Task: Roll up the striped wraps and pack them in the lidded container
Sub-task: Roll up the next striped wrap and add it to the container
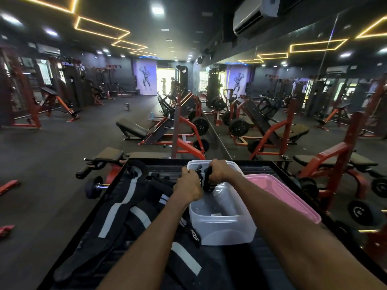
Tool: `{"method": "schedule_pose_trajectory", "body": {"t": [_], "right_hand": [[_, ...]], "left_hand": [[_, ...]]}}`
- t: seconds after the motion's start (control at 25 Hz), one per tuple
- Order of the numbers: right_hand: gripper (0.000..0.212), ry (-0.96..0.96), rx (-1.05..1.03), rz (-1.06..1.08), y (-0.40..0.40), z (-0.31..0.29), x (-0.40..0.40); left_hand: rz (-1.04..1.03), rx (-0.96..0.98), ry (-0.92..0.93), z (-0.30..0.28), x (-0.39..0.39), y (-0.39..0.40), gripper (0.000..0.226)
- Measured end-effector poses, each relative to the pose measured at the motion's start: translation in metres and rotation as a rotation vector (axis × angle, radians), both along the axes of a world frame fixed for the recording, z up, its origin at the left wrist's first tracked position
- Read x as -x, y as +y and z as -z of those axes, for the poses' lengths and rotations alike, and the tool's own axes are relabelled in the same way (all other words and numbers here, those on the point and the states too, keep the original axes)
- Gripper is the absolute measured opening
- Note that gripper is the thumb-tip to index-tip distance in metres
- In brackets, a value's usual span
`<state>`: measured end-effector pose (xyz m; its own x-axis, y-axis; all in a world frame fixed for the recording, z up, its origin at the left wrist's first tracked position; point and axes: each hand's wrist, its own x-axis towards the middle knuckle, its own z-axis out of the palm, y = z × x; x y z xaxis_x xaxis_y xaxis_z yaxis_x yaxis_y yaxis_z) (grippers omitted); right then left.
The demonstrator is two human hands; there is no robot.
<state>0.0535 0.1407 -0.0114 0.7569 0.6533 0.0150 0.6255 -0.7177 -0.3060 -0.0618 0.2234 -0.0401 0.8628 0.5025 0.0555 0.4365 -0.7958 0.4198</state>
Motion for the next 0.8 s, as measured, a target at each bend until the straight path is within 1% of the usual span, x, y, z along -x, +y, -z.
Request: {"method": "schedule_pose_trajectory", "body": {"t": [0.12,0.28,0.44,0.52,0.6,0.68,0.72,0.76,0.8], "right_hand": [[0.010,-0.014,-0.043,0.007,0.005,0.012,-0.006],[0.022,0.035,-0.136,0.013,0.005,0.013,-0.008],[0.034,-0.002,-0.127,0.027,0.001,0.010,-0.003],[0.037,-0.047,-0.186,0.050,0.000,0.003,0.001],[0.027,-0.091,-0.278,0.050,0.001,-0.007,0.005],[0.011,-0.083,-0.372,0.019,0.005,-0.021,0.015],[0.006,-0.065,-0.417,-0.012,0.007,-0.027,0.022],[0.007,-0.046,-0.449,-0.049,0.008,-0.034,0.032],[0.009,-0.031,-0.471,-0.093,0.009,-0.039,0.042]], "left_hand": [[0.004,0.009,-0.016,0.000,0.000,0.000,0.050],[-0.003,0.013,-0.026,-0.001,0.000,-0.001,0.052],[-0.024,0.075,-0.088,-0.002,0.003,-0.002,0.053],[-0.054,0.136,-0.165,-0.006,0.007,-0.003,0.052],[-0.081,0.174,-0.290,-0.010,0.011,-0.001,0.042],[-0.108,0.144,-0.418,-0.015,0.019,0.009,0.023],[-0.127,0.095,-0.442,-0.017,0.025,0.018,0.016],[-0.145,0.041,-0.415,-0.018,0.031,0.030,0.015],[-0.147,-0.005,-0.346,-0.019,0.038,0.042,0.018]]}}
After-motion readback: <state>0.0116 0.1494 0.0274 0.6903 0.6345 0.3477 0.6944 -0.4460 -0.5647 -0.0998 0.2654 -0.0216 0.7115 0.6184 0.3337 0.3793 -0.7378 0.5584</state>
